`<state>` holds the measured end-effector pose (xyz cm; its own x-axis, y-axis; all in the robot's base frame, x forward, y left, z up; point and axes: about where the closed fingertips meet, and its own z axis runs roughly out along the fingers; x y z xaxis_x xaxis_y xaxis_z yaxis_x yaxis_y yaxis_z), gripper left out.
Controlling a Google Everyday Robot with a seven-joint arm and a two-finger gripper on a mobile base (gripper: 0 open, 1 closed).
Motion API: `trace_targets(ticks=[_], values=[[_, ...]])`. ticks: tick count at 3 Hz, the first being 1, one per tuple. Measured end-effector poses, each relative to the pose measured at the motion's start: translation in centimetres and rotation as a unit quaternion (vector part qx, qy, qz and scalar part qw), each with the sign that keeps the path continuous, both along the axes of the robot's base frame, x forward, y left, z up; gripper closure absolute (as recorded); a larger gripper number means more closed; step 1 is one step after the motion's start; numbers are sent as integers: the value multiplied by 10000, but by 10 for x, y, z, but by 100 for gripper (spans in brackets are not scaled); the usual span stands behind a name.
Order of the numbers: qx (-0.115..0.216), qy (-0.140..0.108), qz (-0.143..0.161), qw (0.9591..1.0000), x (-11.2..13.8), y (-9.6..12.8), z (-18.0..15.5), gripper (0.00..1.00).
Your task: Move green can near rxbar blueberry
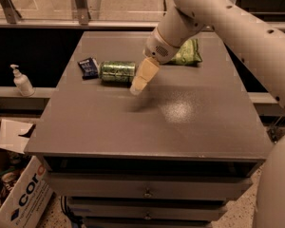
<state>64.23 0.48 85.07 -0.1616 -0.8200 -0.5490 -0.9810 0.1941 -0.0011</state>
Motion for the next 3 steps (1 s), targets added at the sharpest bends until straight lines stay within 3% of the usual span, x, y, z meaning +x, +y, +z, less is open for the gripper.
trace_targets(ticks=[1, 3], values=[[614, -35, -95, 9981, -15, -27, 7, 0], [1659, -181, -287, 9856, -46, -69, 10, 0]])
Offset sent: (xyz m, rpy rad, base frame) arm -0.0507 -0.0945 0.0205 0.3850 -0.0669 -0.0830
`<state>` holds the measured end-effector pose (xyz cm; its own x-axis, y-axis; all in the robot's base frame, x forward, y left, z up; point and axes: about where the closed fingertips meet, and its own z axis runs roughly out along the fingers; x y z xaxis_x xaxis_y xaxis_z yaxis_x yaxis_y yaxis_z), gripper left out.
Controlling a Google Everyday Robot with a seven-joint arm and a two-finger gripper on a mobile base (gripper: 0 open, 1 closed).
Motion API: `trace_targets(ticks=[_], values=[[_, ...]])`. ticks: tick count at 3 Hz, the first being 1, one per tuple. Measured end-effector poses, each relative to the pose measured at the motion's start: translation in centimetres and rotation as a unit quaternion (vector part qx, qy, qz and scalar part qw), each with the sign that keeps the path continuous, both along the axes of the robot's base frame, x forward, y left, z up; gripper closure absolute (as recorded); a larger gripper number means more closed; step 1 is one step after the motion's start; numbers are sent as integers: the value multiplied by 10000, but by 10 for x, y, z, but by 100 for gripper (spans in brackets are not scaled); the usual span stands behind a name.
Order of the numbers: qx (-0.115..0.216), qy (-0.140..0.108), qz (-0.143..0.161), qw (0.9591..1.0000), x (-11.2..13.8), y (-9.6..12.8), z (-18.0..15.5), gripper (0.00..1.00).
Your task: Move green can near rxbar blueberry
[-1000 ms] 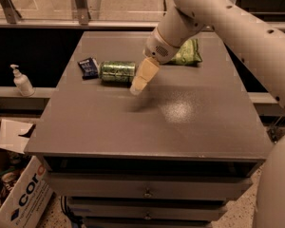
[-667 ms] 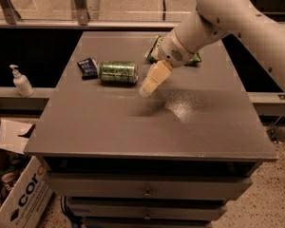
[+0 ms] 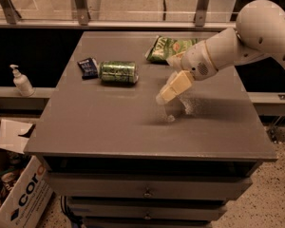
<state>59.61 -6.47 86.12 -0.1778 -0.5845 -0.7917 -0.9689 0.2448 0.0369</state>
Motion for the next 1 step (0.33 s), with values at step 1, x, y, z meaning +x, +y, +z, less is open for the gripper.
trace_targets(ticks=[1], values=[[39, -1, -44, 10000, -2, -6, 1, 0]])
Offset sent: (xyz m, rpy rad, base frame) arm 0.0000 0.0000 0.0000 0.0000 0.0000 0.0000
